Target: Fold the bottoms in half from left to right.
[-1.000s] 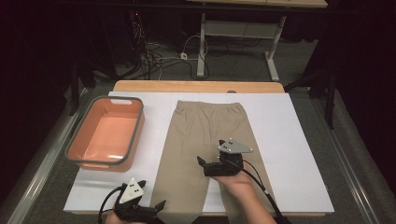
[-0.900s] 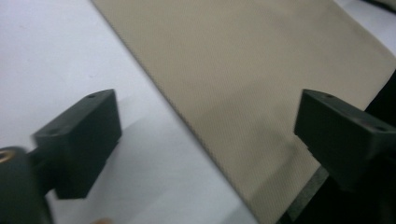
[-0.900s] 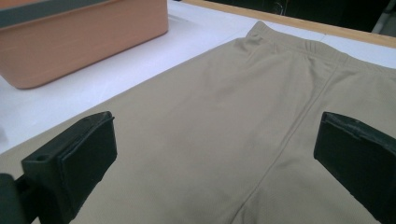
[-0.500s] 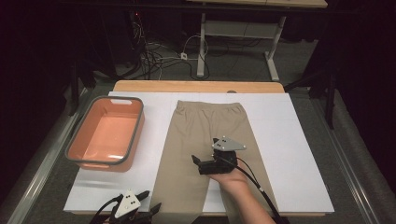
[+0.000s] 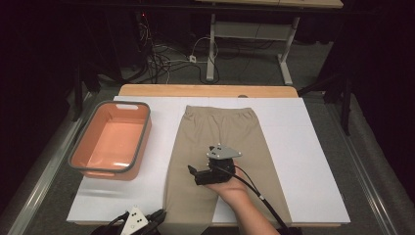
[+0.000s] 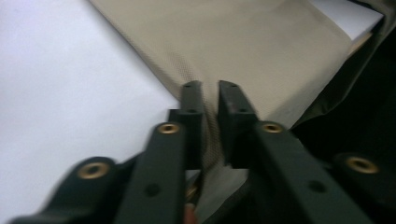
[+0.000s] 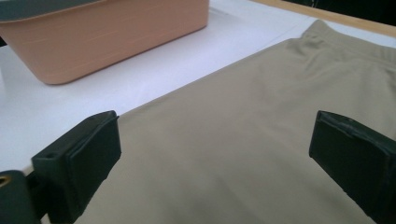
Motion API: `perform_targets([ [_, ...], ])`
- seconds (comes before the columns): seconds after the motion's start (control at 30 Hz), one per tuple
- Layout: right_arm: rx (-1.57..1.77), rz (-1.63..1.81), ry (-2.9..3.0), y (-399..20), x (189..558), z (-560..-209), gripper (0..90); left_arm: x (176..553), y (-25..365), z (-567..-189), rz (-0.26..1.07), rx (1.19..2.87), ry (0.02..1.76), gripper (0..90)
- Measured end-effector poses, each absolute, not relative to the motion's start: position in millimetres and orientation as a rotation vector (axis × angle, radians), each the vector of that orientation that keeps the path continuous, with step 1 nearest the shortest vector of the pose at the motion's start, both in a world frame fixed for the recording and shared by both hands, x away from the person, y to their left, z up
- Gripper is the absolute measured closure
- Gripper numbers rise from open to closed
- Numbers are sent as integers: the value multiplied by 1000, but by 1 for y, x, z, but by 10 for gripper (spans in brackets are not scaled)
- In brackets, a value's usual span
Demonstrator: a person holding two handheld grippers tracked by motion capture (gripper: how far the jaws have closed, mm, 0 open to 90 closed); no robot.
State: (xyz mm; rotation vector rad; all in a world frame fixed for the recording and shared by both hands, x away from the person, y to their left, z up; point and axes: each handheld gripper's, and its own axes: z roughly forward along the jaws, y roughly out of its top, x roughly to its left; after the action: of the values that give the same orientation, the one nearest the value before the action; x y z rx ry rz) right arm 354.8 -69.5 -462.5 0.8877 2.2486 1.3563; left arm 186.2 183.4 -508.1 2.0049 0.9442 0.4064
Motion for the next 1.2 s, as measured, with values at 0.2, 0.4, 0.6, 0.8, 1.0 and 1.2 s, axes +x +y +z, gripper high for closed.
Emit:
perform_targets([
  [0.2,885,1327,2306,-39,357,-467,85,187,185,-509,396,1997,929,865],
  [0.4,911,1276,2373,-10,362,-475,229,191,189,-510,357,1995,913,864],
  [0.6,878,1212,2483,14,360,-482,429,193,190,-509,346,2005,898,864],
  [0.8,786,1063,2501,30,349,-486,510,193,189,-509,346,2004,903,864],
  [1.0,836,1062,2481,27,351,-486,739,191,189,-510,358,2000,904,864],
  [1.2,837,1061,2478,26,351,-486,900,192,188,-509,353,1998,906,864],
])
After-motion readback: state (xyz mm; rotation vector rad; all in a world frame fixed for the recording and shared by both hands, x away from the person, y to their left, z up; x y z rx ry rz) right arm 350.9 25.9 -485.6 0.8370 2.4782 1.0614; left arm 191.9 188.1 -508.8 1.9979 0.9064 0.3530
